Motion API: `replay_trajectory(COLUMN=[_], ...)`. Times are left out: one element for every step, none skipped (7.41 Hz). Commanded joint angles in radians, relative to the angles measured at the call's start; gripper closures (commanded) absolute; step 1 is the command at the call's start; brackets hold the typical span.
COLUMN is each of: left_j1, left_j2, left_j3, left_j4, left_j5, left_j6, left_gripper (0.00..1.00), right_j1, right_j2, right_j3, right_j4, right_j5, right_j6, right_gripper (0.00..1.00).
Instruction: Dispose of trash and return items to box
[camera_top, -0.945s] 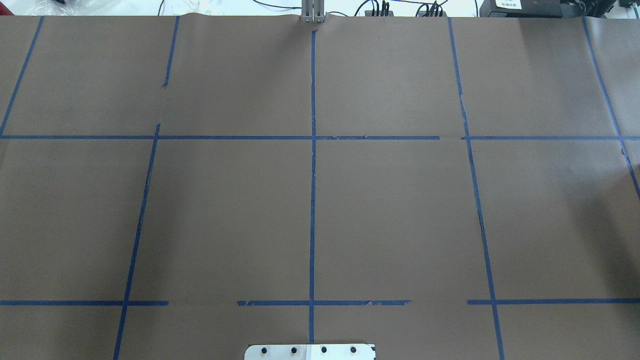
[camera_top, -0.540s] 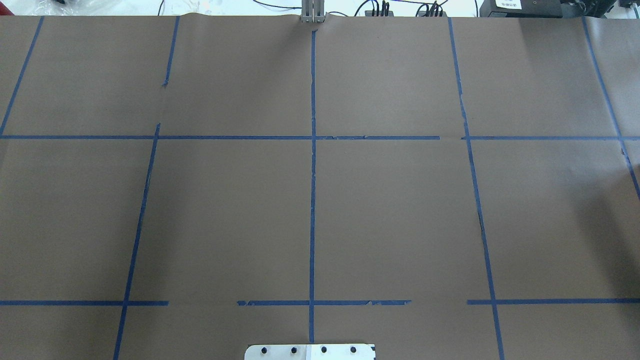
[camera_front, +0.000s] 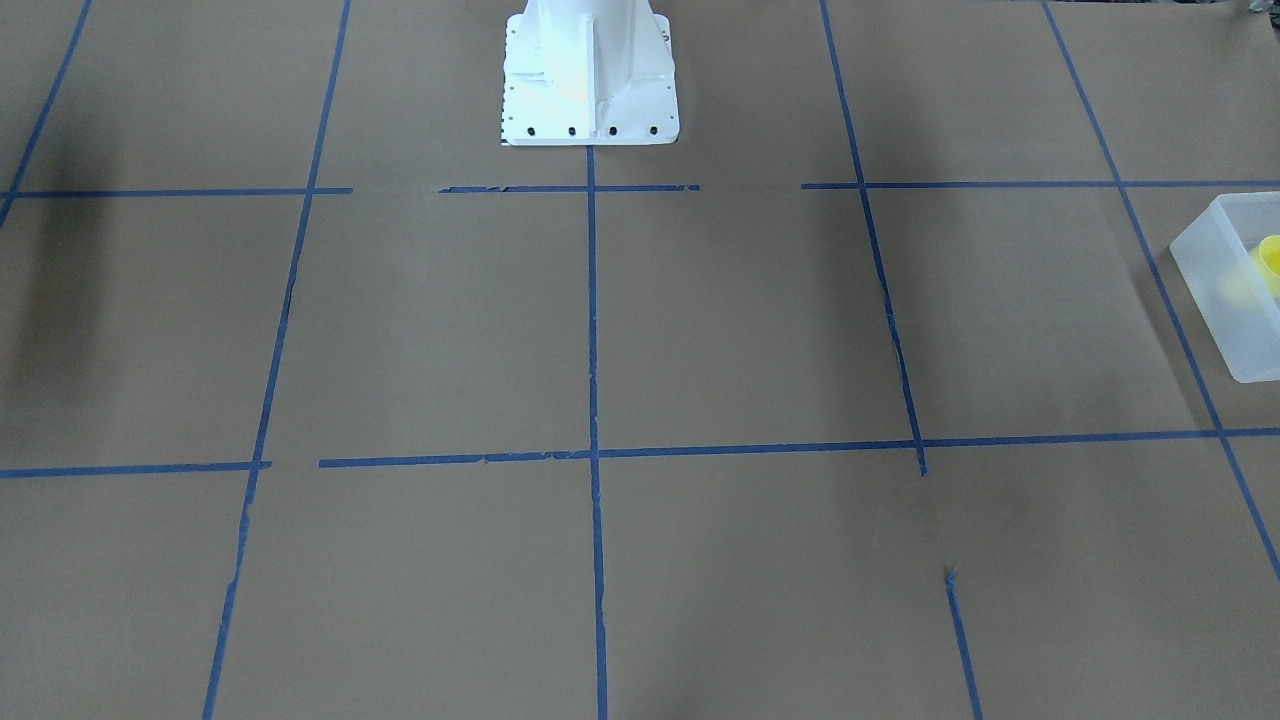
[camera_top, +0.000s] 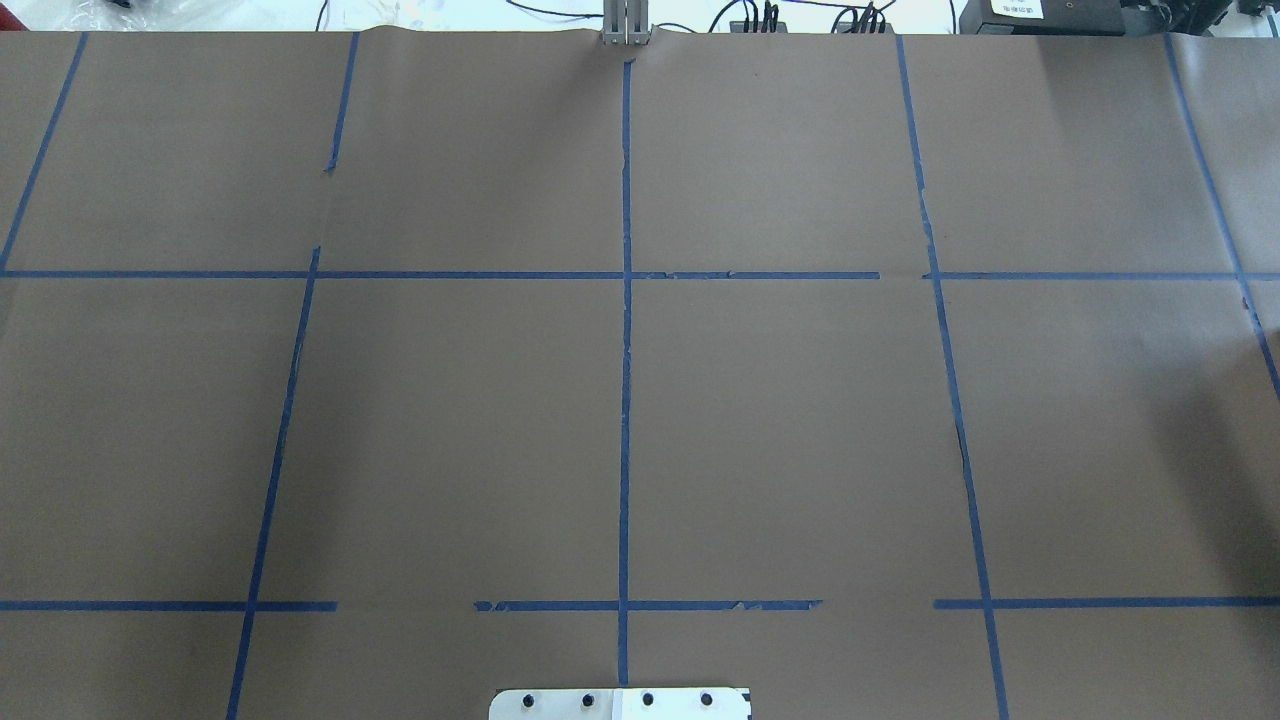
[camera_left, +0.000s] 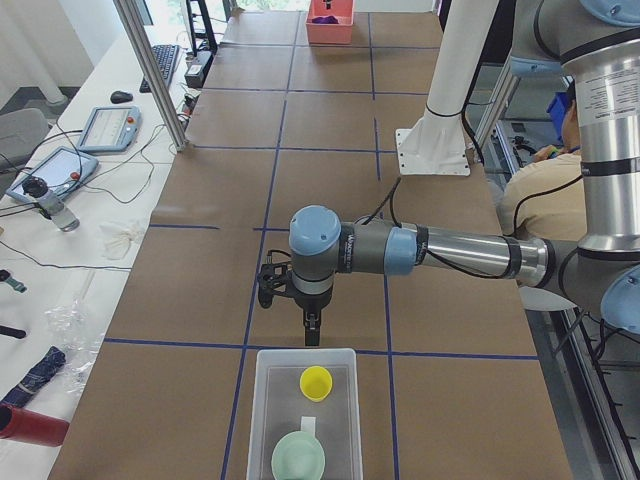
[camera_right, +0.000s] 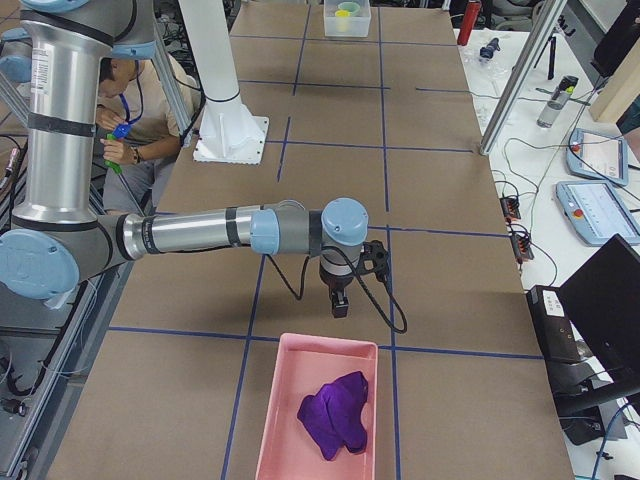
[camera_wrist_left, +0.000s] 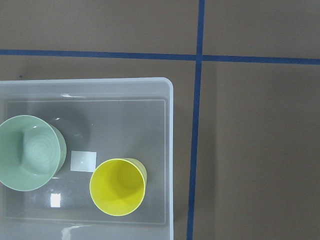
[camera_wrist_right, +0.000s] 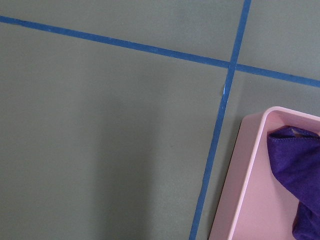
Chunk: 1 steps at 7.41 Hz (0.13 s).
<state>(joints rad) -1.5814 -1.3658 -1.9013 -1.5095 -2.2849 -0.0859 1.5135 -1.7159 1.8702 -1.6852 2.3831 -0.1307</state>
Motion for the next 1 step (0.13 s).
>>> replay_trajectory(left_j1=[0.000], left_j2=[-0.009], left_j3=[-0.004], left_j4=[-0.001], left_j5=[-0.001], left_j6=[0.000], left_gripper=[0.00], right_j1=[0.039], right_j2=[-0.010], right_j3=[0.003], right_j4=[-0.001], right_j5=[-0.007], right_j6=[0.029], right_gripper=[0.00])
